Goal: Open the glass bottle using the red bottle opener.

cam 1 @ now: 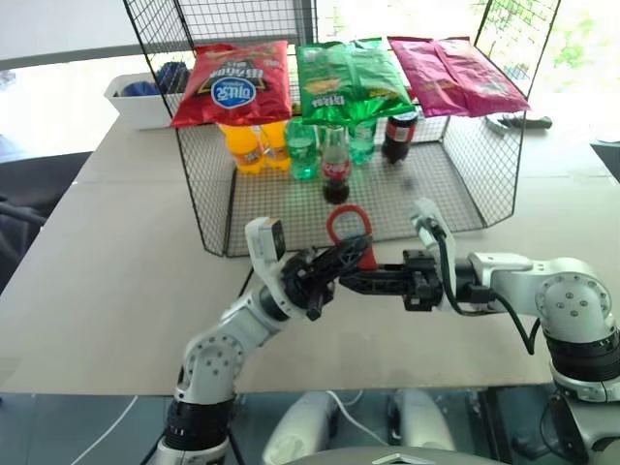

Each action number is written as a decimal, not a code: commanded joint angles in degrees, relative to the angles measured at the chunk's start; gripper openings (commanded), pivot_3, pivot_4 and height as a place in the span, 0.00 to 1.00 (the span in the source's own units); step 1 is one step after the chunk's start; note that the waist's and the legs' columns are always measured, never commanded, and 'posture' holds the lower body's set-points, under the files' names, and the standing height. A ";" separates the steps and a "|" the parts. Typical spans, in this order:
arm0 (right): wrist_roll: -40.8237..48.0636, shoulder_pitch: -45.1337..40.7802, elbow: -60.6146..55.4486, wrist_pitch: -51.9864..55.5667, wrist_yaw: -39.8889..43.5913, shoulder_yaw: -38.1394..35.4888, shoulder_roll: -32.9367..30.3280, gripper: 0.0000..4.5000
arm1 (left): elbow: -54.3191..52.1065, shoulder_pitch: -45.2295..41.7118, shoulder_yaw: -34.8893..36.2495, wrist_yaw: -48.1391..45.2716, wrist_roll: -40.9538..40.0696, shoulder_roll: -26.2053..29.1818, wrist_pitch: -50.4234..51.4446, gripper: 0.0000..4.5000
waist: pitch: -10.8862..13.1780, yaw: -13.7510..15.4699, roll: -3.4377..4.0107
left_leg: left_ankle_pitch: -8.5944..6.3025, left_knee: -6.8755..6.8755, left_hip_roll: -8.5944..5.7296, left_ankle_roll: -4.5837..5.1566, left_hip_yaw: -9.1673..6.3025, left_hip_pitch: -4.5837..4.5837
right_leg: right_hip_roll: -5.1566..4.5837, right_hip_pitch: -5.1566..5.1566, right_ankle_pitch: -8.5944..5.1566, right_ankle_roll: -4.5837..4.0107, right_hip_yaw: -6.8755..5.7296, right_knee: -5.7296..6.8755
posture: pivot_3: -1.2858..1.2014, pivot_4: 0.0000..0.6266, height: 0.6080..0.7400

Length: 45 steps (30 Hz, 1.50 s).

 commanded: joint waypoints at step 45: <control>-59.06 9.49 -3.45 -45.68 -10.80 1.38 12.37 0.00 | 46.57 -29.47 2.42 21.63 58.49 -3.66 -48.31 0.99 | 0.00 -0.47 0.01 | 0.07 -0.17 0.04 -0.07 0.03 -0.10 | 0.31 -0.02 0.41 0.14 -0.22 -0.50 | 0.52 0.24 0.96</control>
